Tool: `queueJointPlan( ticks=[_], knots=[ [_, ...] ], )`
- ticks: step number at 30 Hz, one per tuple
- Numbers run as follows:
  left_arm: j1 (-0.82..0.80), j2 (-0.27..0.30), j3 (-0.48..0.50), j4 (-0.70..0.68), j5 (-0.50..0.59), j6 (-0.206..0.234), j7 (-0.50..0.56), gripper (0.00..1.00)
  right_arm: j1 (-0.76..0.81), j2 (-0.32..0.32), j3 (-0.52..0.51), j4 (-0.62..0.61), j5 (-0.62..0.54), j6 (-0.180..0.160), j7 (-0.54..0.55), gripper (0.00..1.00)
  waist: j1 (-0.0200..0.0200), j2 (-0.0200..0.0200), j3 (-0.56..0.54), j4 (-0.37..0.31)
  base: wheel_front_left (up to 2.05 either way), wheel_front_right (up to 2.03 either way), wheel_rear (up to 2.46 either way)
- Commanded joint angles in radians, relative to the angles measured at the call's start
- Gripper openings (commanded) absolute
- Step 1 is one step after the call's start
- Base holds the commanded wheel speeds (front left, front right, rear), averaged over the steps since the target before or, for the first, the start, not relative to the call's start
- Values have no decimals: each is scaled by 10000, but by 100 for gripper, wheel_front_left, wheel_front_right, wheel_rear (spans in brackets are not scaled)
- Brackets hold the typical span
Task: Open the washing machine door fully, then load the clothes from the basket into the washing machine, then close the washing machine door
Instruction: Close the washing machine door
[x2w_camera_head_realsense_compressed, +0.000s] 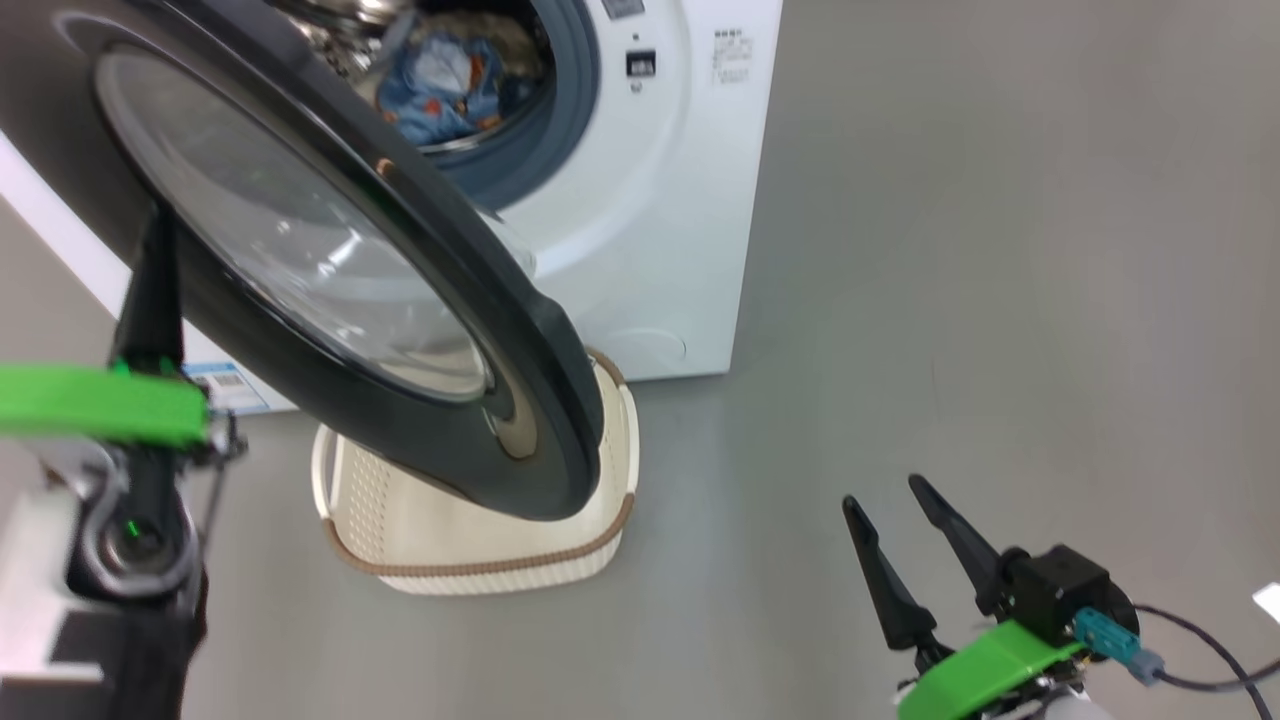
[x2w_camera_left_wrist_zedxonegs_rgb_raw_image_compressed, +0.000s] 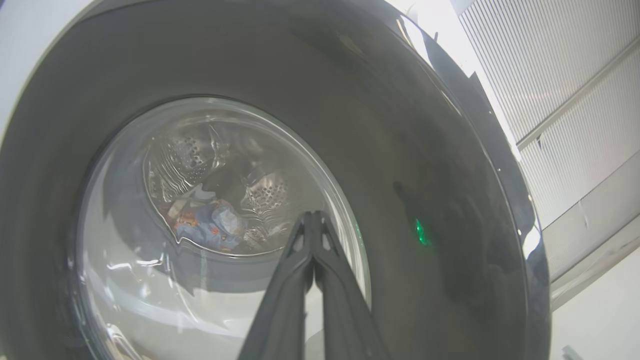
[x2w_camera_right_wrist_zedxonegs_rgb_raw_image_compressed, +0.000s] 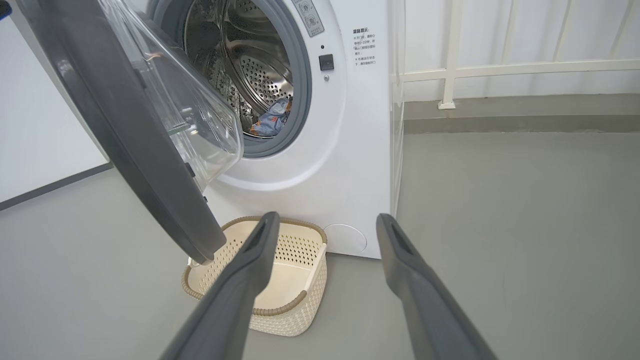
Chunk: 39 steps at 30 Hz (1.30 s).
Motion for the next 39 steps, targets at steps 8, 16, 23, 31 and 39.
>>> queueJointPlan(
  ticks=[8,16,23,31,39],
  knots=[
    [1016,1823,-1524,-297,1919,-28,-1370,0,652,66,-5,-261,140,16,-122,100,0,0,-1151,159,0,0,0],
    [2074,1899,-596,-839,3859,-21,-1443,0,997,87,-131,-353,174,16,-122,100,0,0,-1466,246,0,0,0],
    [3272,1314,504,-1362,6188,341,-1445,87,1195,119,-207,-422,119,16,-122,100,0,0,-1593,312,0,0,0],
    [4373,837,1312,-1942,8133,563,-1446,100,1273,145,-226,-500,74,16,-122,100,0,0,-1610,268,0,0,0],
    [5376,68,1885,-2350,8960,592,-1446,100,1316,172,-255,-553,73,16,-122,100,0,0,-1557,195,0,0,0]
  ],
)
